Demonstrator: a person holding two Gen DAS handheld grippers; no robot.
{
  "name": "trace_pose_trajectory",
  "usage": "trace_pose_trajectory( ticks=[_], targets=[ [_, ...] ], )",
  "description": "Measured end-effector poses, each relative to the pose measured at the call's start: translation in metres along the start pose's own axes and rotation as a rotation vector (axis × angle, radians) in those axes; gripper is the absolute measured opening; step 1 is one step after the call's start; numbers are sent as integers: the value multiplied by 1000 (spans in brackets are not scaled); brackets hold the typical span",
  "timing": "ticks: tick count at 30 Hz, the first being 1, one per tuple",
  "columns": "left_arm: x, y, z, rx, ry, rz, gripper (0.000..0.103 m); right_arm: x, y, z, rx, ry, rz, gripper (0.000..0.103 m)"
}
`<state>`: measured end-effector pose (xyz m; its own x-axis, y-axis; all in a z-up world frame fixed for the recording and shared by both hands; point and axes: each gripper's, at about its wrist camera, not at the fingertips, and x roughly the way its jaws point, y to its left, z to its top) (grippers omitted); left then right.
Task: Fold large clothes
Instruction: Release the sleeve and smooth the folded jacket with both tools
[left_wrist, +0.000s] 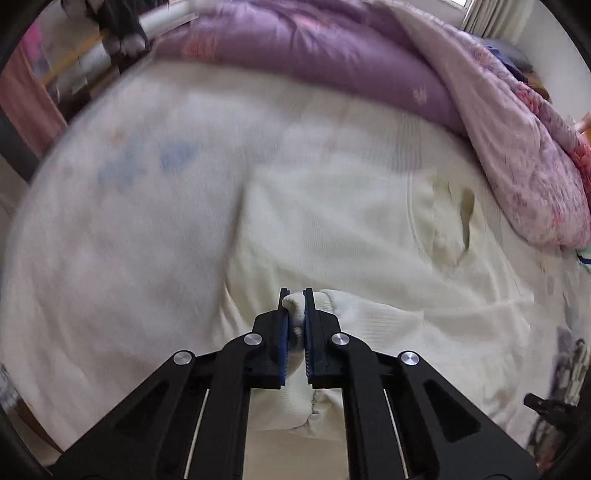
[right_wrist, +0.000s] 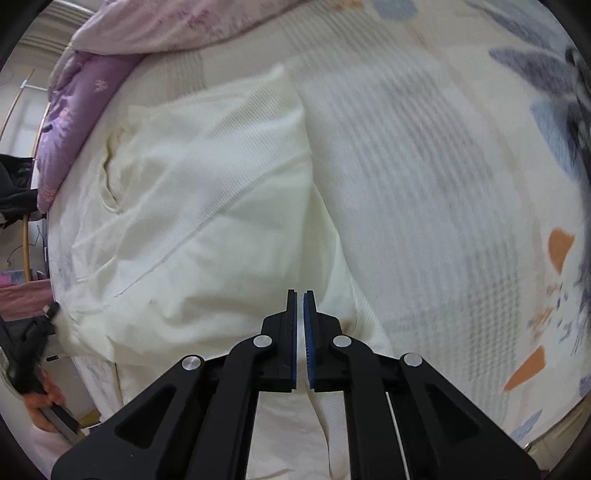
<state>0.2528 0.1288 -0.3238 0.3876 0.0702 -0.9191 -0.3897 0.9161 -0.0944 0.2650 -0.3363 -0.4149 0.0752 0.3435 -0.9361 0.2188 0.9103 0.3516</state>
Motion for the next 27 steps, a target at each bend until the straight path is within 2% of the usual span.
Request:
trace_pose_trajectory(
  ticks=[2,4,6,9,11,12,13,15,16,17,19,20,21,23,25,27],
  targets=[
    [2,0,19,-2,-12,-6,7,-5,2,8,-12,-21,-5,5],
    [16,-2,24,46,19,59,7,-6,3,18,0,-36,7,5],
    [51,-4,20,93,121,156,7,-6,9,29,-7,-48,32,6],
    [80,5,-9,138,226,218,7,5,38,36,-79,-55,121,5],
    [99,11,-32,160,277,249,7,33,54,37,-172,16,48,0],
    [101,14,-40,152,264,243,7,49,51,38,-185,24,-55,0],
    [99,14,-43,148,250,242,11,61,36,43,-137,21,-145,0],
    [95,13,-44,153,248,253,12,55,9,52,18,-5,-98,0],
    [95,12,-44,159,248,258,13,48,1,56,67,-25,-138,1],
    [96,10,-43,172,255,264,14,35,-1,61,71,-61,-152,1],
    [95,9,-41,174,266,270,17,16,12,68,15,-87,-43,1],
    [92,8,-40,170,262,270,20,10,23,68,-25,-87,-10,1],
    [86,7,-40,162,246,266,33,7,31,67,-57,-82,-5,1],
    [71,-1,-37,163,195,280,75,3,49,57,-127,-58,-11,1],
    [53,-13,-45,215,143,296,76,8,55,42,-141,-9,16,1],
    [42,-22,-57,274,136,325,75,16,51,20,-143,50,-2,1]
  ],
)
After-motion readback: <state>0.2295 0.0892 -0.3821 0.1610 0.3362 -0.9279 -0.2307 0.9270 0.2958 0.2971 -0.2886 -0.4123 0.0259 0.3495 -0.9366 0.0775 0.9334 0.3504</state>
